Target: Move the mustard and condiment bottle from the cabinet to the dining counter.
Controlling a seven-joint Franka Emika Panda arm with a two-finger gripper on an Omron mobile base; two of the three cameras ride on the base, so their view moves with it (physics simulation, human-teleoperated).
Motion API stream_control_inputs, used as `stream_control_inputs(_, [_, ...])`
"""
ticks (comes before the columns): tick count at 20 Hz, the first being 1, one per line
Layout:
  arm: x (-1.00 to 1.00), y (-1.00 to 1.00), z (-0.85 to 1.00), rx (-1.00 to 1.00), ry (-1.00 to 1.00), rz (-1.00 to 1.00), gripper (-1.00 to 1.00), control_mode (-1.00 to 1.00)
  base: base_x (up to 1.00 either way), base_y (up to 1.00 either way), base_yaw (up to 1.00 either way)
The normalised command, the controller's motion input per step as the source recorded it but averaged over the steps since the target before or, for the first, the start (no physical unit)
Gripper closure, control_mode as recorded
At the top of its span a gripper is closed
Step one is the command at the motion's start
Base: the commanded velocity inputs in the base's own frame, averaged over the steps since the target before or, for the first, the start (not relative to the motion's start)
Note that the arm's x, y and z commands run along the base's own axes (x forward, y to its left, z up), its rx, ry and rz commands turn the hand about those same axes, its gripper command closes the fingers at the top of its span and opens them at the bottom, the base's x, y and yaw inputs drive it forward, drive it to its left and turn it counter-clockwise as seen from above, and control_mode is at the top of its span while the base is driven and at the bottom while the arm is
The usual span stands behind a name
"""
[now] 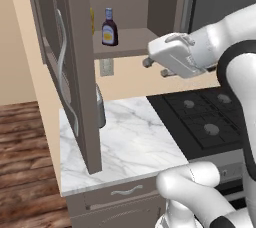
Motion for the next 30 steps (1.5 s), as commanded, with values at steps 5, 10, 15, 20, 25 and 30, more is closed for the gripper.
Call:
stream_control_inputs(5, [0.31, -0.04, 0.00, -0.14, -0.26, 0.01, -1.00, -1.00, 0.00, 0.00, 0.00])
stream_control_inputs(10, [0.37, 0.00, 0.00, -0.15, -0.27, 0.03, -1.00, -1.00, 0.00, 0.00, 0.00])
stream_control_inputs(15, [0.34, -0.06, 0.02, -0.12, -0.25, 0.02, -1.00, -1.00, 0.00, 0.00, 0.00])
stream_control_inputs(20, [0.32, -0.10, 0.06, -0.08, -0.23, 0.01, -1.00, -1.00, 0.00, 0.00, 0.00])
stream_control_inputs(25, [0.32, -0.08, 0.01, -0.05, -0.19, 0.00, -1.00, -1.00, 0.00, 0.00, 0.00])
stream_control_inputs(30, [0.36, -0.07, 0.00, -0.02, -0.07, 0.00, -1.00, -1.00, 0.00, 0.00, 0.00])
